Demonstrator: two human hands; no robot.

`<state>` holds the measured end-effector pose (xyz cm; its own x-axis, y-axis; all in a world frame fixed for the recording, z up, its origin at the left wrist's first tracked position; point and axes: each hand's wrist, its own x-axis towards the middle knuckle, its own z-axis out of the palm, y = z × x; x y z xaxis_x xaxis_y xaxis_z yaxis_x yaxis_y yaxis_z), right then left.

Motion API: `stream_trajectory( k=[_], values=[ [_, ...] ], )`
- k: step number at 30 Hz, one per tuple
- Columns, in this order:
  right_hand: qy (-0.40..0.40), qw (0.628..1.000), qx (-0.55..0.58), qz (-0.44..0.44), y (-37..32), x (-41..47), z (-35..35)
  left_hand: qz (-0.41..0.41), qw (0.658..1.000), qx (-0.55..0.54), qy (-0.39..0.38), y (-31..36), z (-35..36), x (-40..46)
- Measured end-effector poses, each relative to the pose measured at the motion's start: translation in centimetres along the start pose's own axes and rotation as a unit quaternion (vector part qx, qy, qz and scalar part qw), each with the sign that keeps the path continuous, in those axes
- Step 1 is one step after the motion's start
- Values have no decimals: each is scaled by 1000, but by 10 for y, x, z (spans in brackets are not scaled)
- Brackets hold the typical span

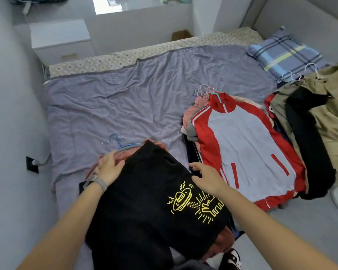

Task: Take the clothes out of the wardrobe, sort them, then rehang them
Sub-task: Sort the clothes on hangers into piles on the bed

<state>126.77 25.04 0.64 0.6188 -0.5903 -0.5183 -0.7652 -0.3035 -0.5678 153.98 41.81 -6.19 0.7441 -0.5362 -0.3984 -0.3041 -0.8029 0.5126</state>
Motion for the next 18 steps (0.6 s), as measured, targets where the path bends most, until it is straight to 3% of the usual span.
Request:
stream_trajectory(
  k=[7,18],
  values=[
    [18,999,-5,34,58,-4,-31,94,990,-12,-109,97,67,-62],
    [37,999,7,20,206,25,-162,85,992,-7,-88,264,181,-121]
  ],
)
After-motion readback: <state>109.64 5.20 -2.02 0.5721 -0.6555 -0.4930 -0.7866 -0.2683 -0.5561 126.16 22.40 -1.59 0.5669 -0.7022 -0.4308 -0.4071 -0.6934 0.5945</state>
